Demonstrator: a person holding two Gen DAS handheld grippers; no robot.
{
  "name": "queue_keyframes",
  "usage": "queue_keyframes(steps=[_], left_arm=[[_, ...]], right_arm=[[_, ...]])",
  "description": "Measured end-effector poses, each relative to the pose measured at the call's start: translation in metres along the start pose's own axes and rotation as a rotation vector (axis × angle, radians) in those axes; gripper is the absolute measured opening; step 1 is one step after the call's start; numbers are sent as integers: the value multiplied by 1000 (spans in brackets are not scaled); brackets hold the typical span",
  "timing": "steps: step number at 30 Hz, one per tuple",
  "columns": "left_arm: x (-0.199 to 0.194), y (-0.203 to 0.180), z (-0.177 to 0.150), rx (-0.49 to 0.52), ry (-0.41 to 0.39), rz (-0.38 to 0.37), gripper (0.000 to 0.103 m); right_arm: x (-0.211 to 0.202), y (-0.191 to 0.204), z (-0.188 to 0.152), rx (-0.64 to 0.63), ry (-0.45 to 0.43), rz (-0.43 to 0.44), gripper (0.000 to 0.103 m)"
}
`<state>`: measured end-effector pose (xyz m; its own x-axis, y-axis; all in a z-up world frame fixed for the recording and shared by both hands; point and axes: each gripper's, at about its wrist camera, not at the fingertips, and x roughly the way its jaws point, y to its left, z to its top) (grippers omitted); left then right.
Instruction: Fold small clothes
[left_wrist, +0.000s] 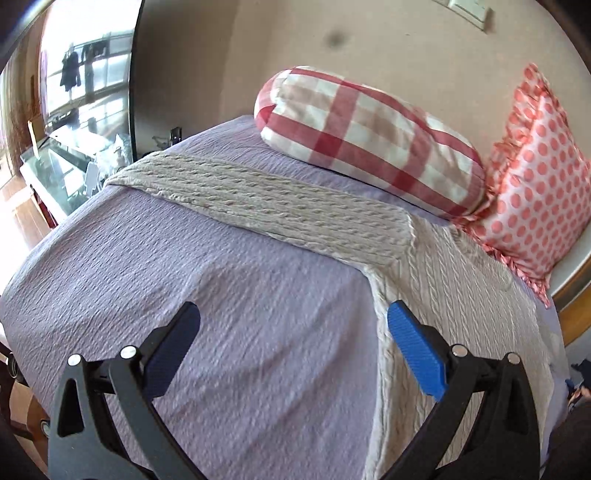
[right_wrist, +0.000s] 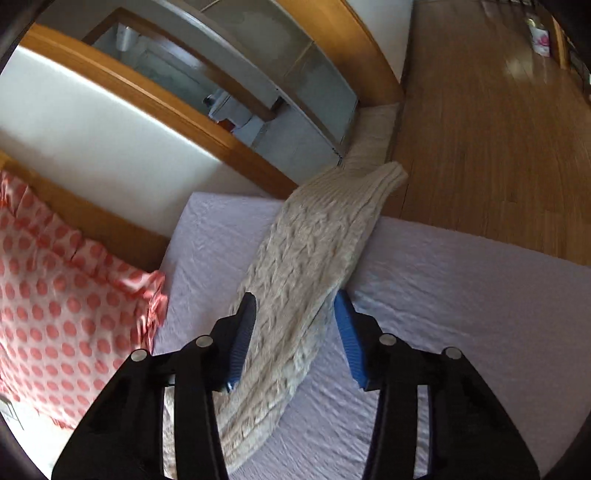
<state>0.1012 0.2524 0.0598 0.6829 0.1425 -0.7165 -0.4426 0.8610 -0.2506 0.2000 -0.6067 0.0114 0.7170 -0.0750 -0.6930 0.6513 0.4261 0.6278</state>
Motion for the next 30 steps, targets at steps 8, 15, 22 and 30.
queue_keyframes(steps=[8, 15, 22, 30], left_arm=[[33, 50, 41, -186, 14, -40, 101], [58, 81, 64, -340, 50, -91, 92], [82, 93, 71, -407, 96, -74, 89], [93, 121, 90, -499, 72, -114, 86]], right_arm=[[-14, 40, -4, -157, -99, 69, 9], [-62, 223, -145, -596, 34, 455, 8], [-2, 308, -363, -918, 502, 525, 9], [-7, 274, -370, -869, 664, 501, 54]])
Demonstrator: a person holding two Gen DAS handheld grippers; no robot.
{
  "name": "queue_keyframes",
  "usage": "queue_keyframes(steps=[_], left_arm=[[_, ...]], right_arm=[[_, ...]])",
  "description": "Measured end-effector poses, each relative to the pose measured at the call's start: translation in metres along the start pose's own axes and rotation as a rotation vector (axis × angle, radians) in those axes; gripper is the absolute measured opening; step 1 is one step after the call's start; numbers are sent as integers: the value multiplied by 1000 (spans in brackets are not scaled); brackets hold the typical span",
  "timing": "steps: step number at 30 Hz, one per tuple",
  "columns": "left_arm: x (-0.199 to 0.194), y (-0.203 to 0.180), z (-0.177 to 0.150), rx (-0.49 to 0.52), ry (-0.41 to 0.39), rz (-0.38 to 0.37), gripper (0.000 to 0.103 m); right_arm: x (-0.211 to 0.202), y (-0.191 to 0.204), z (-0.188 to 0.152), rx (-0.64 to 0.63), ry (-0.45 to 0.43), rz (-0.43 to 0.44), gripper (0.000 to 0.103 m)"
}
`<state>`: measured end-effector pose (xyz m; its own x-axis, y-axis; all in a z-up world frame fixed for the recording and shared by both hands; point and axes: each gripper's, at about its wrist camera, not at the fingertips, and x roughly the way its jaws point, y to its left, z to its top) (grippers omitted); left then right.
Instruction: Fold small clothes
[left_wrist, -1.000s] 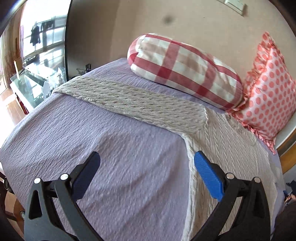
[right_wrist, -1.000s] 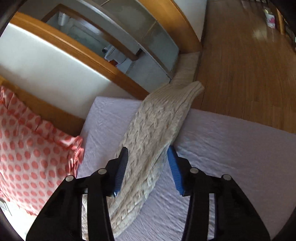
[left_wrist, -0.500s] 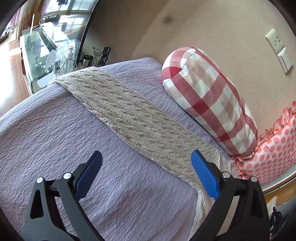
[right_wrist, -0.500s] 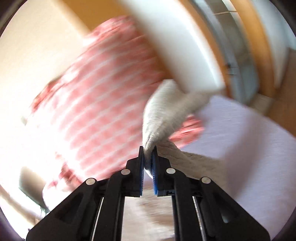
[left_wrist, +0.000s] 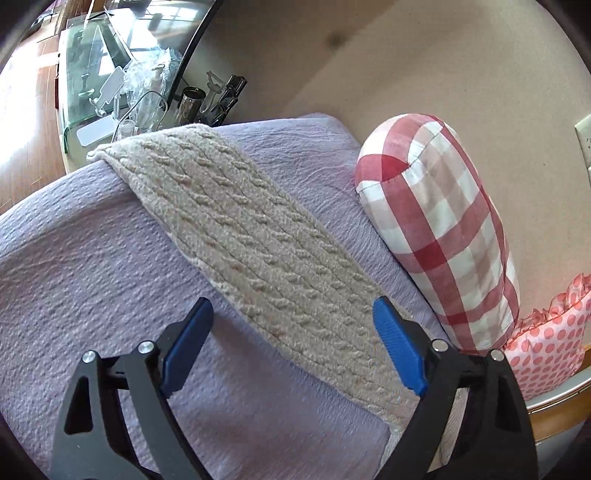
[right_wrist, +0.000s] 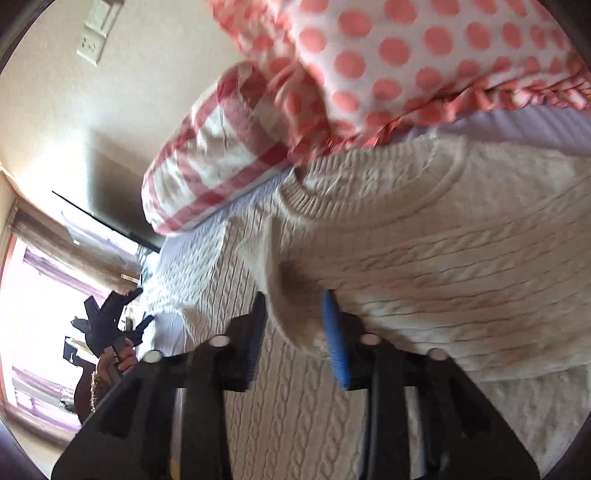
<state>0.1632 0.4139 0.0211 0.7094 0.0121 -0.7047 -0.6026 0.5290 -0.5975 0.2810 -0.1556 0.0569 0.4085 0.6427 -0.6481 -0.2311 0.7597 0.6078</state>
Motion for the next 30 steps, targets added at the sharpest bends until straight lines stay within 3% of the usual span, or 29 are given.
queue_keyframes(steps=[1, 3, 6, 7, 10, 13, 15, 18, 21, 23, 25, 28, 30], left_arm=[[1, 3, 6, -19, -6, -10, 84], [3, 9, 17, -56, -20, -22, 79], [5, 19, 28, -116, -32, -28, 64], [6, 22, 32, -128, -33, -24, 53], [11, 30, 40, -135, -19, 49, 8], [1, 15, 41, -90, -61, 80, 6], [-17, -32, 33, 83, -138, 114, 6], [-43, -134, -11, 438, -195, 69, 6], [-63, -238, -103, 819, -215, -30, 6], [-63, -287, -179, 1044, -185, -108, 7], [-47, -318, -263, 1260, -140, -129, 11], [-7, -326, -373, 1577, -115, -40, 15], [7, -317, -404, 1646, -112, -3, 15]], right_arm=[[-23, -5, 0, -1, -71, -20, 67], [-58, -14, 0, -6, -157, -50, 69], [-94, -35, -5, 11, -210, -83, 69], [-100, -41, -7, 19, -219, -92, 70], [-113, -54, -20, 38, -232, -101, 71], [-119, -63, -28, 52, -238, -86, 71], [-126, -66, -34, 49, -251, -86, 72], [-134, -70, -35, 39, -274, -108, 72], [-137, -78, -35, 65, -291, -108, 72], [-136, -83, -36, 90, -292, -102, 72], [-132, -88, -36, 115, -276, -90, 72], [-123, -97, -32, 157, -237, -67, 72], [-119, -103, -28, 186, -213, -53, 72]])
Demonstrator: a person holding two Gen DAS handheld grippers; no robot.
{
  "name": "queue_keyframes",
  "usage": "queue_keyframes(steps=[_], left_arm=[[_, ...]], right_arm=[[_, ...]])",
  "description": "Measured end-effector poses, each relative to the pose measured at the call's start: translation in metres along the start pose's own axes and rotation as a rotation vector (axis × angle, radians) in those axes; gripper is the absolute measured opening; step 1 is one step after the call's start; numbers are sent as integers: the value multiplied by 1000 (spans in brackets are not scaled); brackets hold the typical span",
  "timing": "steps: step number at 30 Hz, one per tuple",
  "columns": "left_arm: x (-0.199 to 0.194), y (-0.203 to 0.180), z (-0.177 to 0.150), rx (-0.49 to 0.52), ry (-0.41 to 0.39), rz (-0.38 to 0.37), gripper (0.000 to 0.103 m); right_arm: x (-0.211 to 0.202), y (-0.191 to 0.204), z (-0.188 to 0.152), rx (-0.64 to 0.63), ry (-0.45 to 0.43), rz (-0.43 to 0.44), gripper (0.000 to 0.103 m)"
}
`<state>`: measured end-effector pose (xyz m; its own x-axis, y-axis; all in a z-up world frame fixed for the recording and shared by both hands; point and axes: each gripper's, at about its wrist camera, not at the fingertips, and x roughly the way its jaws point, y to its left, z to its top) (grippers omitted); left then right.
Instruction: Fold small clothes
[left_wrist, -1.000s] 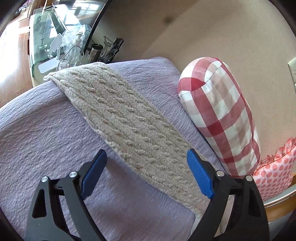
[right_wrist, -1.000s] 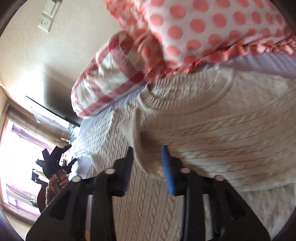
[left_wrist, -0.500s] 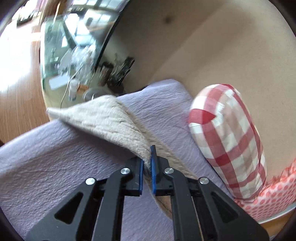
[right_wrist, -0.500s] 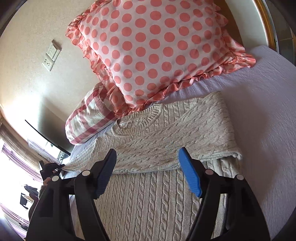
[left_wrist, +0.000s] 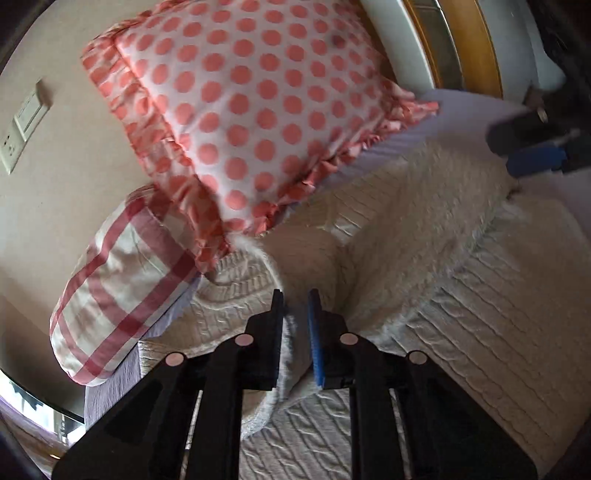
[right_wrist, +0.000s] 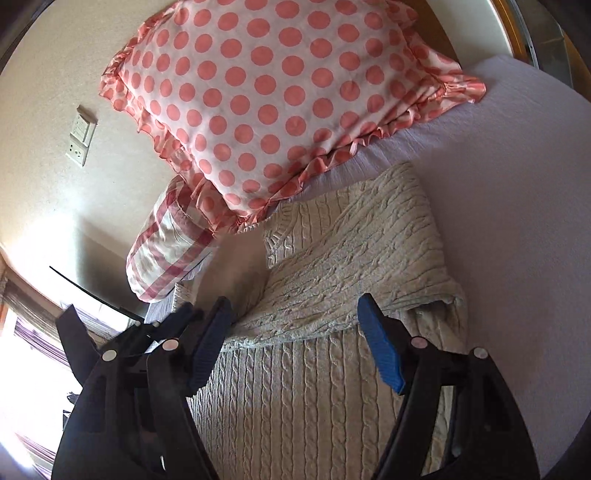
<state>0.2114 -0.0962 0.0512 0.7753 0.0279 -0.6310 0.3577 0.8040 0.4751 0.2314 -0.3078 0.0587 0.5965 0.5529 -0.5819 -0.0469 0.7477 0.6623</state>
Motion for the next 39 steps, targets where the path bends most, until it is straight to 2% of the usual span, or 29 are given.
queue_keyframes(steps=[1, 3, 4, 5, 8, 12, 16, 18, 20, 23, 24, 26, 27, 30, 34, 37, 39], left_arm=[[0, -4, -4, -4, 2, -3, 17], [-9, 2, -12, -30, -13, 6, 32], [-16, 9, -17, -43, -27, 23, 44], [-25, 15, -22, -51, -47, 37, 51], [-51, 36, -44, -95, -63, 41, 61], [-76, 66, -84, -239, -31, 8, 65], [-84, 90, -118, -420, -2, -56, 65], [-87, 96, -129, -488, 7, -89, 65], [-90, 98, -134, -520, 7, -98, 65], [-100, 96, -136, -516, -9, -87, 70], [-103, 95, -137, -512, -16, -85, 71], [-108, 94, -139, -506, -24, -84, 74], [-109, 95, -139, -502, -23, -82, 74], [-111, 99, -146, -507, -20, -77, 75], [-109, 109, -160, -548, -9, -82, 76], [-106, 115, -170, -598, 2, -106, 76], [-105, 116, -176, -623, 12, -118, 76]], right_arm=[[2, -2, 2, 11, 11, 4, 72], [8, -4, 5, 23, 29, 14, 70], [12, -3, 6, 23, 39, 15, 66], [16, -1, 7, 22, 49, 16, 65], [32, 10, 10, 4, 90, 24, 58], [53, 50, 12, -105, 129, 14, 57], [88, 118, 12, -283, 146, -7, 55], [113, 148, 15, -359, 145, -60, 52], [142, 166, 22, -394, 126, -164, 48], [184, 160, 38, -303, 151, -262, 45], [196, 152, 42, -263, 165, -279, 42], [215, 137, 44, -227, 195, -298, 28], [219, 130, 43, -222, 195, -317, 7], [193, 112, 45, -162, 109, -258, 7], [106, 88, 39, -50, -79, -124, 7], [56, 52, 11, 21, -142, -141, 7], [40, 23, -8, 86, -110, -179, 10]])
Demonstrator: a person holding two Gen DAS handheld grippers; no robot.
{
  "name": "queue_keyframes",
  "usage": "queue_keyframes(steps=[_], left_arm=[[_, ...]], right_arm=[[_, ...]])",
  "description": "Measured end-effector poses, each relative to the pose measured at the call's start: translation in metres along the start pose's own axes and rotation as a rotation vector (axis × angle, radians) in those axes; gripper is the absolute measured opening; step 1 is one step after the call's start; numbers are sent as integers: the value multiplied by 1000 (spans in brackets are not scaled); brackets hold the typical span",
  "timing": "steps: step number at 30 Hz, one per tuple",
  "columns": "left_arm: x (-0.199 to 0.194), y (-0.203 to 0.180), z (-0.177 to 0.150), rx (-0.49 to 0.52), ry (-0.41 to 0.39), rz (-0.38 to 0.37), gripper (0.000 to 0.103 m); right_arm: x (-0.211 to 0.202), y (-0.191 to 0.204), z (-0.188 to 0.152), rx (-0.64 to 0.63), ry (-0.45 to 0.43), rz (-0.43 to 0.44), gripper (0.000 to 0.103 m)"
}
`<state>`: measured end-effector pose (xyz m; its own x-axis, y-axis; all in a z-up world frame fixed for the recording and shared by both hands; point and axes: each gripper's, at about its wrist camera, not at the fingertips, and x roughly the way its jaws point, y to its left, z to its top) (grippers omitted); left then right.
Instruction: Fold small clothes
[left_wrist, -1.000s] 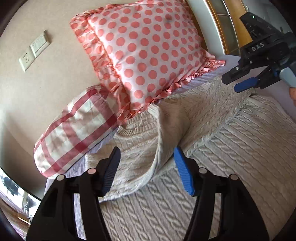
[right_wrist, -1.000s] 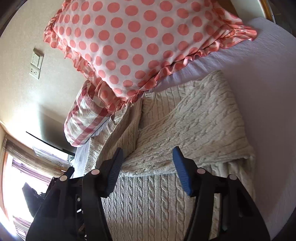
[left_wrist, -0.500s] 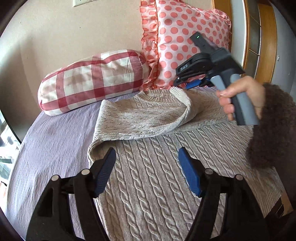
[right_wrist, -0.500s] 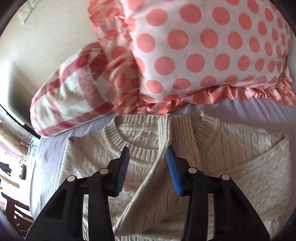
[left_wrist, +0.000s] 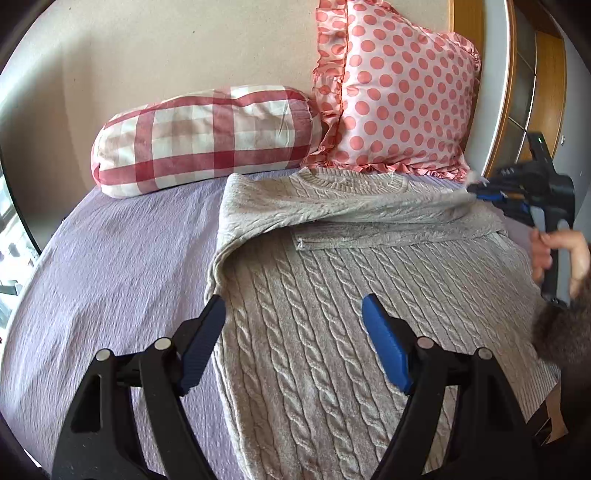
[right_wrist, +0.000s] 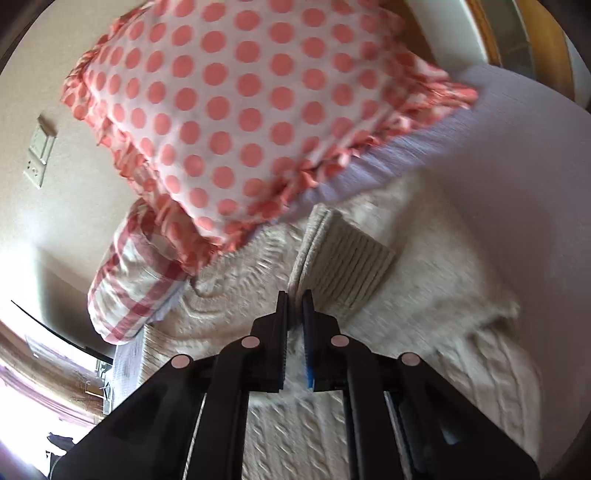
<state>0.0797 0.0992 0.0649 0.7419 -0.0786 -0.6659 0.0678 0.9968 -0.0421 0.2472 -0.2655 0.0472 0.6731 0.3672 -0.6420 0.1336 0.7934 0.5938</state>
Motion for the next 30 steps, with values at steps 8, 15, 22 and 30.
queue_keyframes(steps=[8, 15, 22, 30], left_arm=[[-22, 29, -35, -94, 54, -74, 77], [-20, 62, -72, -318, 156, -289, 77], [-37, 49, -93, -326, 157, -350, 69], [-44, 40, -111, -346, 197, -340, 15]], right_arm=[[-101, -67, -43, -22, -129, -33, 79], [-116, -115, -93, 11, 46, -9, 65], [-128, -117, -132, -45, 117, 93, 33], [-142, -119, -158, -91, 139, 219, 9]])
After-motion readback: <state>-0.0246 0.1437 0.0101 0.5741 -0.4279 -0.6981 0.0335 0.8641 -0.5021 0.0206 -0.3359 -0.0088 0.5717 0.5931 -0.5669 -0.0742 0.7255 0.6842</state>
